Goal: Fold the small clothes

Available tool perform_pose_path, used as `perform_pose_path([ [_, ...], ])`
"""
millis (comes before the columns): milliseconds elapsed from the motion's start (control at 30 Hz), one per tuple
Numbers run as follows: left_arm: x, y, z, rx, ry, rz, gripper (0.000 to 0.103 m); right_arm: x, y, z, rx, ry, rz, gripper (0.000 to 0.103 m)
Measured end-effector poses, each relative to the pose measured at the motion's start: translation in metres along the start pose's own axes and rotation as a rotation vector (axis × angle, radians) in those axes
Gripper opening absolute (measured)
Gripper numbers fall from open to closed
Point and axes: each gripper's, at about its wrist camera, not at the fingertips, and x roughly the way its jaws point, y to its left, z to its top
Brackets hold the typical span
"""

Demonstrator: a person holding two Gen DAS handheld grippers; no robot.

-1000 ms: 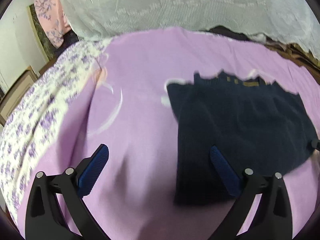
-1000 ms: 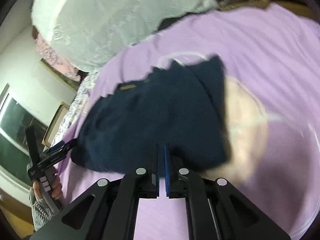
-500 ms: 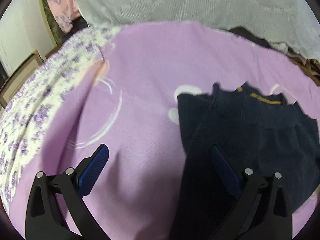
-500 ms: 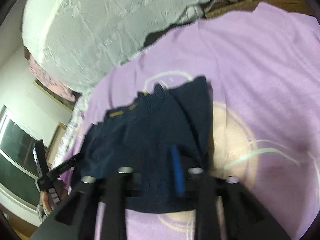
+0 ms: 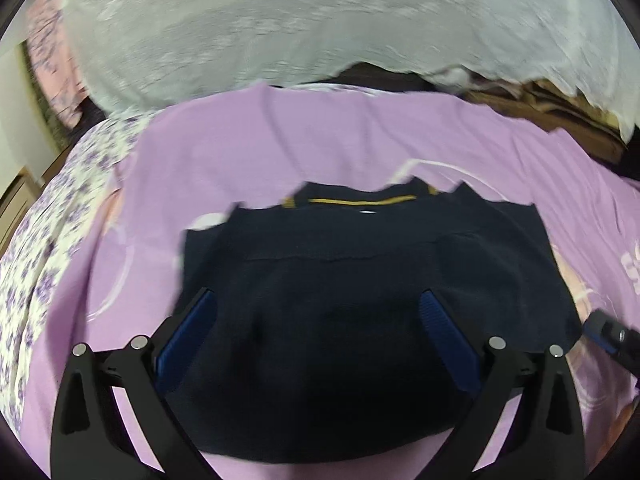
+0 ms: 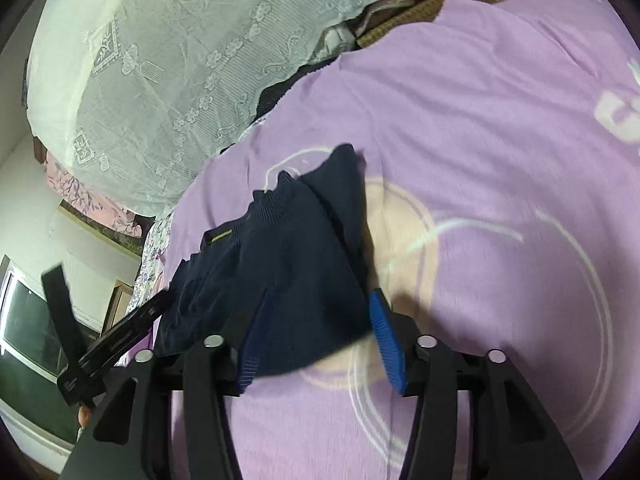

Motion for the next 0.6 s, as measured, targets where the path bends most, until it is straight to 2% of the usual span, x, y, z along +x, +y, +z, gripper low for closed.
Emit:
perform_pose_path([
  [233, 0.031, -0.046, -0.003, 0.063, 0.063, -0.020, 0.099, 0.009, -0.006, -0.021, 0.049, 0.033, -0.001, 0.058],
  [300, 0.039, -0.054, -0.010, 0.084, 0.074, -0.013, 0.099, 0.013, -0.005, -0.020, 0.059, 0.022, -0.007, 0.059],
  [367, 0.046, -0.058, -0.017, 0.088, 0.079, -0.012, 0.099, 0.018, -0.004, -0.017, 0.077, 0.007, 0.000, 0.065],
  [500, 0.046, -0.056, -0.018, 0.080, 0.065, -0.020, 0.099, 0.036, -0.003, -0.002, 0.143, -0.027, -0.020, 0.066],
  [533, 0.046, -0.055, -0.018, 0.077, 0.064, -0.024, 0.099, 0.041, -0.002, 0.002, 0.163, -0.040, -0.028, 0.065],
  [600, 0.048, -0.053, -0.017, 0.063, 0.066, -0.031, 0.099, 0.049, -0.002, 0.007, 0.199, -0.059, -0.049, 0.052],
])
